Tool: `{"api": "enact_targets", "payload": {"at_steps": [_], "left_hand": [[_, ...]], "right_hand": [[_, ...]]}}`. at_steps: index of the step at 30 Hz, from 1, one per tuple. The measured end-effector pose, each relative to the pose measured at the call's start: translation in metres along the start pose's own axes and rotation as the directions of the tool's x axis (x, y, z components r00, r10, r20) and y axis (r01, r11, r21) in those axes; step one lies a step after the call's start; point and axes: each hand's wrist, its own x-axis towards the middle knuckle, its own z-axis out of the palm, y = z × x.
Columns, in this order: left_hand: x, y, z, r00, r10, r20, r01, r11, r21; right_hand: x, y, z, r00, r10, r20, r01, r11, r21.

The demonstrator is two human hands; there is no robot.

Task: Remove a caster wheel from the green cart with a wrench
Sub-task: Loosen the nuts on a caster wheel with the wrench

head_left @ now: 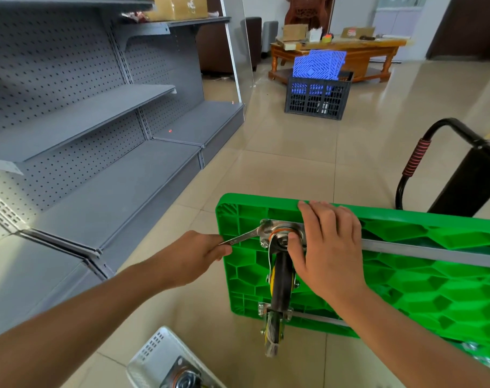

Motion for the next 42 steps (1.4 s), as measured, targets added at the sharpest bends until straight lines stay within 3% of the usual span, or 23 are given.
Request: {"api": "enact_targets", "payload": {"at_steps": [6, 13, 22, 26, 30, 33, 42], "left_hand": [[0.001, 0.006, -0.034, 0.997, 0.012, -0.072, 0.000, 0.986, 0.168], [0.017, 0.043, -0.095, 0.996, -0.038, -0.082, 0.075, 0.853, 0.516], [0.033, 0.055, -0.104, 0.985, -0.071, -0.155, 0.153, 0.772, 0.617], [0.035, 0.047, -0.097, 0.984, 0.009, -0.177, 0.118, 0.713, 0.691], [0.037, 0.048, -0.102, 0.994, 0.037, -0.107, 0.061, 0.625, 0.779], [0.041, 0.046, -0.104, 0.993, 0.051, -0.103, 0.045, 0.654, 0.755], [0.054, 0.009, -0.096, 0.943, 0.293, -0.157, -0.141, 0.781, 0.608]], "right_hand": [[0.001, -0.001, -0.005, 0.999, 0.004, 0.039, -0.004, 1.000, -0.004], [0.002, -0.003, -0.012, 0.996, 0.013, 0.094, -0.012, 1.000, -0.015], [0.001, -0.003, -0.011, 0.996, 0.006, 0.093, -0.003, 1.000, -0.027], [0.001, 0.000, -0.010, 0.996, -0.029, 0.079, 0.032, 0.999, -0.039], [0.000, 0.005, -0.008, 0.998, -0.054, 0.042, 0.055, 0.998, -0.038], [0.000, 0.006, -0.003, 0.998, -0.061, 0.005, 0.062, 0.998, -0.034], [0.000, 0.009, 0.001, 0.996, -0.080, -0.031, 0.079, 0.997, -0.024]]}}
